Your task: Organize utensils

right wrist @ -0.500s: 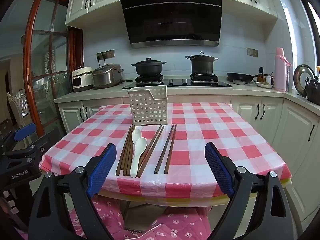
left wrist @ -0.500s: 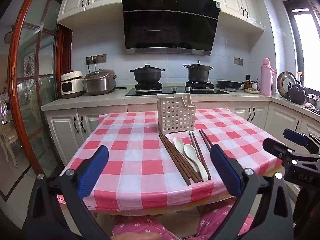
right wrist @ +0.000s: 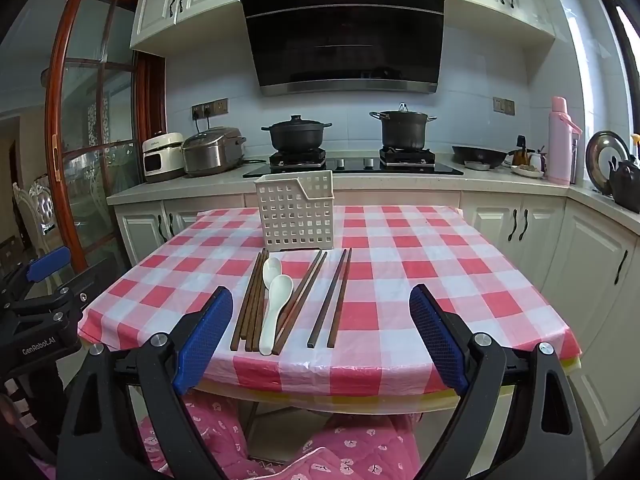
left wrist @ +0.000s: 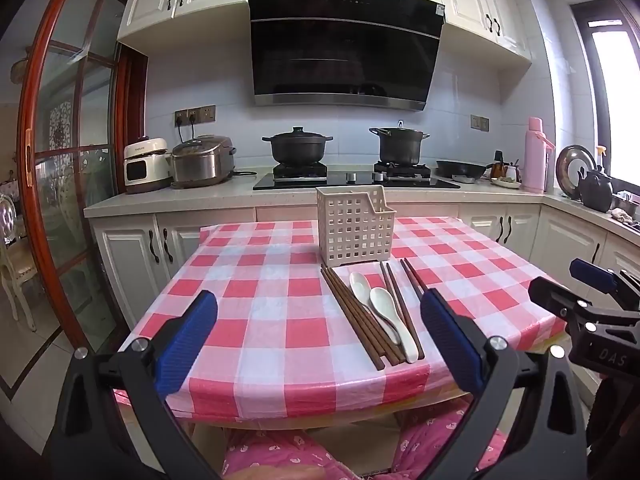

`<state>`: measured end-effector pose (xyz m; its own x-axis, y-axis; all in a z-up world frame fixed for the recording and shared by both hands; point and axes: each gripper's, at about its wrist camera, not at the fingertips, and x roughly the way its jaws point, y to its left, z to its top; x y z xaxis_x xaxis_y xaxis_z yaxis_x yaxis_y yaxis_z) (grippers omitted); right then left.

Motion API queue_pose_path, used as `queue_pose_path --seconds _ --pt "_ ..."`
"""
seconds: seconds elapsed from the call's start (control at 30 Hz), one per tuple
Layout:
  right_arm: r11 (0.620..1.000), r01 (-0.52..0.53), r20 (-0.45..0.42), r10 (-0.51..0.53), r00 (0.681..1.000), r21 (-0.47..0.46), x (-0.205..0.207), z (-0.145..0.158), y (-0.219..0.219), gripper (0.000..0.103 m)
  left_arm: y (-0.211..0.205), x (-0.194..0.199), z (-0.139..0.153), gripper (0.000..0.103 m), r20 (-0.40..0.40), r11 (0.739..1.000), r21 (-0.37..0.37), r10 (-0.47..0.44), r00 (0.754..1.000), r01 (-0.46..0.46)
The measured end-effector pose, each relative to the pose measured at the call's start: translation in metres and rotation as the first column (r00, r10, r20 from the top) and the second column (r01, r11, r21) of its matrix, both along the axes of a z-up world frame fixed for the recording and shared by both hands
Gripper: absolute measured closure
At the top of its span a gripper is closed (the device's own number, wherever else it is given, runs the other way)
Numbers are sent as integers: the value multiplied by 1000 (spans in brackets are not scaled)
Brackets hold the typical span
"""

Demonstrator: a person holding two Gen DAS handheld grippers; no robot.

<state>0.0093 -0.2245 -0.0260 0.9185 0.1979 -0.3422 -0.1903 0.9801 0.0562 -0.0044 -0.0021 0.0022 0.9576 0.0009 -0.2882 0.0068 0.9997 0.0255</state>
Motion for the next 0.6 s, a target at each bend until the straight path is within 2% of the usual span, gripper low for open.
queue_pose_path --seconds 0.6 --pt "1000 0 -1 0 1000 -5 3 -1 4 18 3 5 0 5 -8 1000 -7 0 1000 0"
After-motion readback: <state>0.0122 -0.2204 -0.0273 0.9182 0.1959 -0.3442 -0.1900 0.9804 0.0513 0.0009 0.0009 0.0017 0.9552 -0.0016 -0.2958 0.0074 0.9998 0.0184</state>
